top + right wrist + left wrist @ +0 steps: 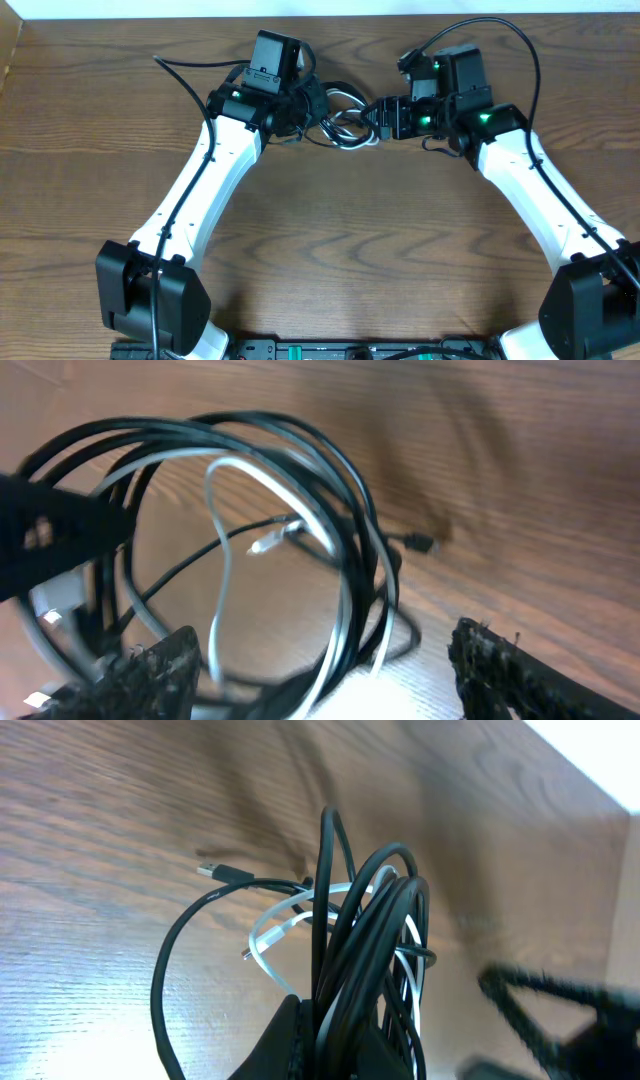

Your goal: Untangle cables

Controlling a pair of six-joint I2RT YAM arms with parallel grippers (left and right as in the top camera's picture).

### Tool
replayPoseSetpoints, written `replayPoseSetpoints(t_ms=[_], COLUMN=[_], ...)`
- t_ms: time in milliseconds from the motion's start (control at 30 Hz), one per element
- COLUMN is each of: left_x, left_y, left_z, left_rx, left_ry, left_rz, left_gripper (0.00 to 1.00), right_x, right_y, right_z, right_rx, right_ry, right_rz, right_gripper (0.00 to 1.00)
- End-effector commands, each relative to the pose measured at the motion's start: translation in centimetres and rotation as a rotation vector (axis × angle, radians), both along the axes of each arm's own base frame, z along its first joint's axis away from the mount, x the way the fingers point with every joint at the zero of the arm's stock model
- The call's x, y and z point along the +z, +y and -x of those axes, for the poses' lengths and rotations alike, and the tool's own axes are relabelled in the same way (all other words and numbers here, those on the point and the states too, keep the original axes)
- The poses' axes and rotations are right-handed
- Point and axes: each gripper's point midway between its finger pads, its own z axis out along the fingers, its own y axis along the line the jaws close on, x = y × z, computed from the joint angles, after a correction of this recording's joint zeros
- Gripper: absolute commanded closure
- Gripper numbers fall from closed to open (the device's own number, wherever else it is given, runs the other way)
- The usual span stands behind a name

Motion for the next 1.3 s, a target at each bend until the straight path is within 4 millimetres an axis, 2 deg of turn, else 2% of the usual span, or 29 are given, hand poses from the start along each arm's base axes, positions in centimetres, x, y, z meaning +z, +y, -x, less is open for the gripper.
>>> replayPoseSetpoints(t_ms=[0,133,200,400,567,700,833,867,1067,1267], left_x=[2.0,1.5,1.3,1.3,1.3,1.3,1.2,1.2,-0.1,-0.7], left_y=[-1.3,-1.1,-1.0,-1.0,-1.0,-0.9,-0.9,-0.8,1.7,2.9], left_z=[1.1,1.8,2.0,2.0,2.1,2.1,2.0,2.0,1.7,1.8], left_rx=[-0.143,-0.164,-0.172,-0.183,-0.183,-0.183,-0.180,-0.176,-0.097,-0.068], left_ry=[-0.056,-0.032,-0.024,-0.031,-0.028,-0.026,-0.028,-0.029,-0.011,0.003], left_rz=[0.030,0.013,0.005,-0.001,-0.002,-0.003,-0.008,-0.014,-0.143,-0.212], left_gripper=[0.93,0.93,0.93,0.93,0.93,0.93,0.93,0.93,0.93,0.93], right_x=[-0.3,-1.0,-1.5,-2.3,-4.3,-4.9,-3.4,-2.8,1.3,5.4], right_y=[-0.4,-0.3,-0.3,1.8,1.7,1.5,1.4,1.3,-0.9,-4.0], right_z=[-0.9,-1.0,-0.9,0.6,1.5,1.5,1.0,0.9,0.4,1.6], right_rx=[0.036,0.081,0.088,0.236,0.261,0.263,0.247,0.237,0.128,0.114], right_ry=[-0.083,-0.102,-0.089,-0.067,-0.006,0.011,-0.032,-0.039,-0.062,-0.068], right_rz=[0.098,0.131,0.133,0.058,0.090,0.098,0.085,0.077,0.014,-0.118], right_gripper=[0.25,0.28,0.33,0.40,0.53,0.76,0.97,0.99,0.99,0.99])
